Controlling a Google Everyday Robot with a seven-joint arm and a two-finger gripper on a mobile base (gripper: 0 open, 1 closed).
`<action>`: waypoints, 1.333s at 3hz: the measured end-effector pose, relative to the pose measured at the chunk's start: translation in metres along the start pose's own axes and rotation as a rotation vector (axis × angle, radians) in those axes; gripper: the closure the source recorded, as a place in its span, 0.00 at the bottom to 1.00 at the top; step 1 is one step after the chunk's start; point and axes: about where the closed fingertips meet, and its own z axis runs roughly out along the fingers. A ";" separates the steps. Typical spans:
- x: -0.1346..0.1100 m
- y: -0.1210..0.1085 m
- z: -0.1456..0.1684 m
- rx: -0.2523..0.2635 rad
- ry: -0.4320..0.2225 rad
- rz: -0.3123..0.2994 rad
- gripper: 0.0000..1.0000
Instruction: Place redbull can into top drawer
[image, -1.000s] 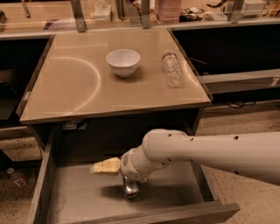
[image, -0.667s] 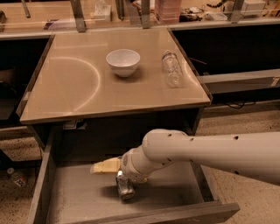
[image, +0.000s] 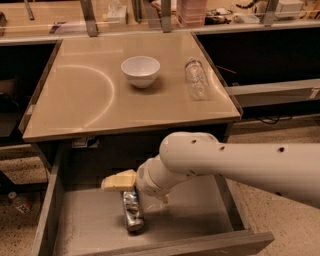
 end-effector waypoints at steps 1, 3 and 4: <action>-0.011 0.024 -0.069 0.093 -0.058 0.031 0.00; -0.032 0.019 -0.224 0.356 -0.317 0.106 0.00; -0.053 -0.010 -0.287 0.424 -0.421 0.191 0.00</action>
Offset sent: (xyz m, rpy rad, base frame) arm -0.0004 -0.1157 0.2643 -0.4538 -0.3011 -0.3530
